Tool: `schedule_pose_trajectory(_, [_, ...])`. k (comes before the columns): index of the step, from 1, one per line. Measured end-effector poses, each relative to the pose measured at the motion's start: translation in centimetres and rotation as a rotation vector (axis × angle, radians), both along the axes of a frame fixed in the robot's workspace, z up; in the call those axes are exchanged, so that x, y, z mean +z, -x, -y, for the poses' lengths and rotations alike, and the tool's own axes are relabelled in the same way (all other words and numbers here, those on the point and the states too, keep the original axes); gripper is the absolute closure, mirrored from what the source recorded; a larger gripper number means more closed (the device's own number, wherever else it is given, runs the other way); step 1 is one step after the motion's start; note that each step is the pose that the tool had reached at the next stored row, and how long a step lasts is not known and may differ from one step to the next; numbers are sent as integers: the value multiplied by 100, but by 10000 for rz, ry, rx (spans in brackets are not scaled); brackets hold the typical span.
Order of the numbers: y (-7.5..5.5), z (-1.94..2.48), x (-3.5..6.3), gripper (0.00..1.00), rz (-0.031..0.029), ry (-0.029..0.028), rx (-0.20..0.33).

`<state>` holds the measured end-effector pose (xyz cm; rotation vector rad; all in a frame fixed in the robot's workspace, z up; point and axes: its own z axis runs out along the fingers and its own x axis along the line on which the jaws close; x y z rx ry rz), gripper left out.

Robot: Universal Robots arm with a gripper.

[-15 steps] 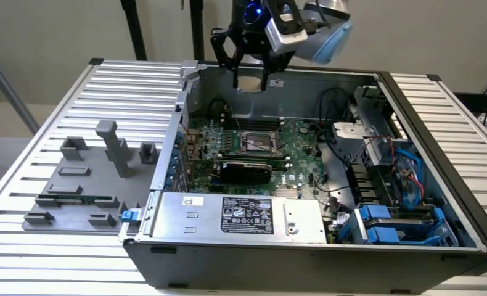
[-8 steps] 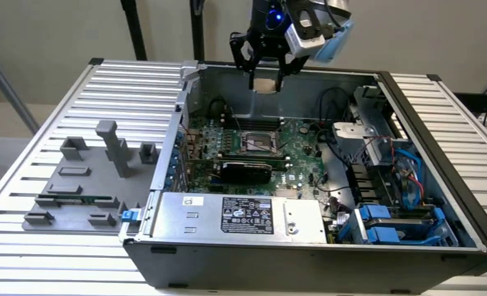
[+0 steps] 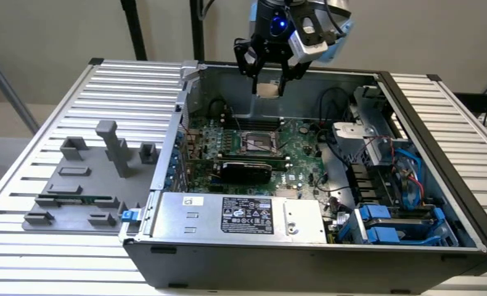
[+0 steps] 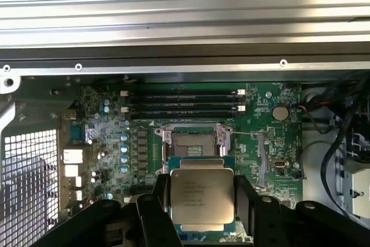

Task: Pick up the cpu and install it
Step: 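Pick up the cpu and move it towards the insertion slot, then place the cpu into insertion slot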

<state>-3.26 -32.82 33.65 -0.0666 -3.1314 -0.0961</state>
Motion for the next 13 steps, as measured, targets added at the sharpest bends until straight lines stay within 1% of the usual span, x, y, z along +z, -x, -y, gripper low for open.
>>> schedule_pose_trajectory(13, [-1, 0, 0, 45, 0, 0, 0])
